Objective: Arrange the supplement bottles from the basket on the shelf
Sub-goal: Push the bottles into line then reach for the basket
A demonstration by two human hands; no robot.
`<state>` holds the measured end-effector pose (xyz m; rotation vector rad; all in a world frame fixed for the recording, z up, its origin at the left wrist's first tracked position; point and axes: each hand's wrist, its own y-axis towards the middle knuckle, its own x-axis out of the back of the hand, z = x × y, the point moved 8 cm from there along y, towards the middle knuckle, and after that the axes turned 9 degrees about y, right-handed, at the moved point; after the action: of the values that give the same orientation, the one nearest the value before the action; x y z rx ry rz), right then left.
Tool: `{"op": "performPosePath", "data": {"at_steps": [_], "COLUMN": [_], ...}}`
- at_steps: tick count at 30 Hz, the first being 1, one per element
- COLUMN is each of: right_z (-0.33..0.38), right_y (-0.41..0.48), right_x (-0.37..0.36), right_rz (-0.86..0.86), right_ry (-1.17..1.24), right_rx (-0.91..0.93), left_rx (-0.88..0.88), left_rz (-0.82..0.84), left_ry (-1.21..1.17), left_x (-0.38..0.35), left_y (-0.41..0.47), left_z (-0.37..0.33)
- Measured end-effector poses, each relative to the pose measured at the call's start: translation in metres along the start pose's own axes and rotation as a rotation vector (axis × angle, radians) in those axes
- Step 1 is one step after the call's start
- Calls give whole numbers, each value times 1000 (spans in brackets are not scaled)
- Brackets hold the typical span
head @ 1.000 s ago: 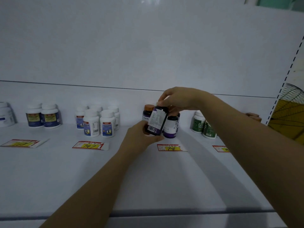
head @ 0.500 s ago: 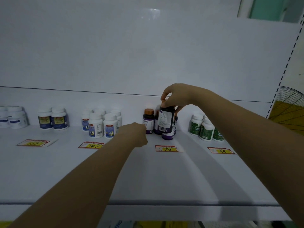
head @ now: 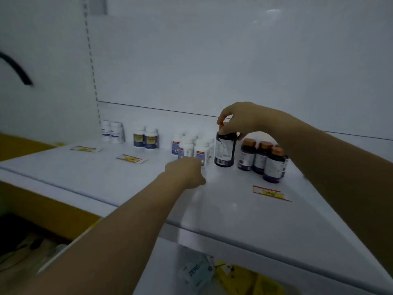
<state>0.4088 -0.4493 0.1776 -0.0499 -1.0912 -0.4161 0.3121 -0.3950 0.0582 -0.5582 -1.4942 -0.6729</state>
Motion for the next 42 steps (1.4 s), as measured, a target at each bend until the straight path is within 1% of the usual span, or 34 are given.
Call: {"op": "performPosePath", "data": {"at_steps": [6,14,19,23,28,33,38,42], "right_z": [115,314,428,502,575,632,677,697], "right_y": [32,42,38,44,83,145,224,289], "right_x": [-75,-186,-266,-337,-420,-485,-546,-607], "right_rz": [127,273,391,483,565,624,652,665], "right_ry": [69,173,209,187,138,109,68,1], "right_rx": [199,476,614,693,749,767,710,633], "left_rx": [227,535,747,867,968,1011,975,917], "left_rz": [-16,-52,-5,48,90,92,110,164], "left_ry": [-2,34,31,0,-44,-37,-51,-116], "left_x": [7,19,0,-25,-59,-78,-99,-138], "left_y": [-47,-155,-226,-264,-272,-248,-198,-152], "left_z": [123,320,437,514,608,698,785,854]}}
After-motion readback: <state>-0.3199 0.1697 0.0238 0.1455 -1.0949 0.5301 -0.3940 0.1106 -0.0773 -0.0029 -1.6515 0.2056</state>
